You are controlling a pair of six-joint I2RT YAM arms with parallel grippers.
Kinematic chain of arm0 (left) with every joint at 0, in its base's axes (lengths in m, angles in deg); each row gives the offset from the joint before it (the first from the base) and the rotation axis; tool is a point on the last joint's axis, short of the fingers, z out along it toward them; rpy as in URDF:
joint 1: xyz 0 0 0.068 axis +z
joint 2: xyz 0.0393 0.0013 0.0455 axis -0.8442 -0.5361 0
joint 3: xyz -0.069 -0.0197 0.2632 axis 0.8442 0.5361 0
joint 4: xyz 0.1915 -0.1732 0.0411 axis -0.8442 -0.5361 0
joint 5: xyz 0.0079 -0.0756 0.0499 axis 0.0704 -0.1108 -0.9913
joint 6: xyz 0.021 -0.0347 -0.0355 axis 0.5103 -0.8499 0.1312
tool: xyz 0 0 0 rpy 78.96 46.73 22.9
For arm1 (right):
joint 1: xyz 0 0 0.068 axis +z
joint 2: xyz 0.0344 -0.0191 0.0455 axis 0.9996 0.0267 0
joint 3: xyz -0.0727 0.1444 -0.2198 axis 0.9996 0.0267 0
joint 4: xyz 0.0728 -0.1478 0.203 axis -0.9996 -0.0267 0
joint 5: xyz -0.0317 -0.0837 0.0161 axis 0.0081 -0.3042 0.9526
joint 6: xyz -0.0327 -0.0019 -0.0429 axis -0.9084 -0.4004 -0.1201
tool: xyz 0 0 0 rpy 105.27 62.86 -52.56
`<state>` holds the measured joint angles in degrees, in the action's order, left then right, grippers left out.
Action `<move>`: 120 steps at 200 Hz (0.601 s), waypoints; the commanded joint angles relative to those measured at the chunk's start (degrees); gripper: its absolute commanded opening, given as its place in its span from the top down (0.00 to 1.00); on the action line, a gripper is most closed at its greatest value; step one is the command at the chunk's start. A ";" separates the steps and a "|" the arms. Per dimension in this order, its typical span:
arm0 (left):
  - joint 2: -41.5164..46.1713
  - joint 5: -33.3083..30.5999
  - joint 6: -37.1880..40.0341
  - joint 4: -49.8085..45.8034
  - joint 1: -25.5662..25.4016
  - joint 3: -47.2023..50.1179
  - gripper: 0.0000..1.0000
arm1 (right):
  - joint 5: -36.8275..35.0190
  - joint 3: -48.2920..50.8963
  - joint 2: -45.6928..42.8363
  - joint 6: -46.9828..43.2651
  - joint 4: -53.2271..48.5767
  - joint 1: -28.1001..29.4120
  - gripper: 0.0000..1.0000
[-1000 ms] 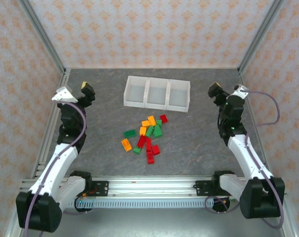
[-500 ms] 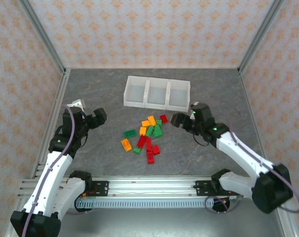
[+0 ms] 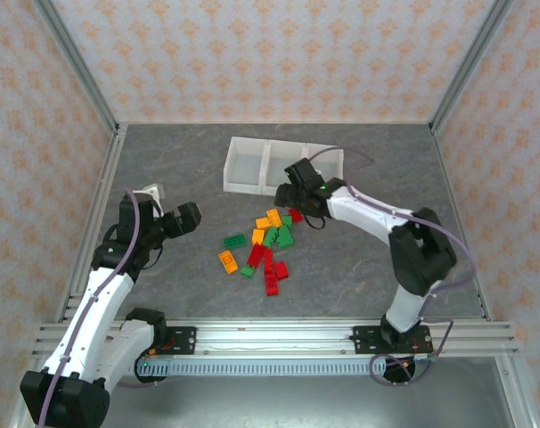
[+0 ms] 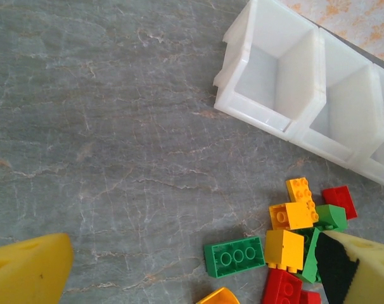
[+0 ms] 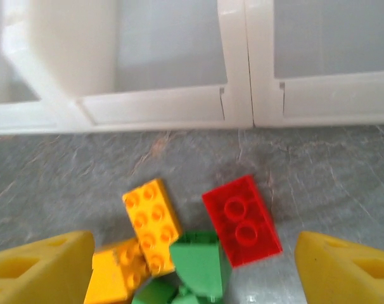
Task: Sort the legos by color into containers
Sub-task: Pick up the lego from the center of the table.
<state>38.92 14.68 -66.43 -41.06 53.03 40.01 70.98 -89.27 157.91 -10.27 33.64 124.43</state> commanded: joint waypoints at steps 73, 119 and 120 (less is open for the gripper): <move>-1.75 0.04 1.03 -0.20 -1.32 0.76 0.01 | -7.92 -10.95 13.16 1.53 -8.97 0.25 0.31; -2.21 -0.32 0.95 -0.36 -1.77 0.80 0.01 | -8.59 -11.28 15.00 0.39 -9.82 0.33 0.34; -2.21 -0.34 0.94 -0.37 -1.77 0.83 0.01 | -8.65 -11.28 14.99 0.38 -9.84 0.33 0.34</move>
<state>36.78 14.65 -66.47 -41.08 51.93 40.45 65.32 -99.15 171.94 -9.27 26.54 124.43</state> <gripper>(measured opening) 0.993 0.658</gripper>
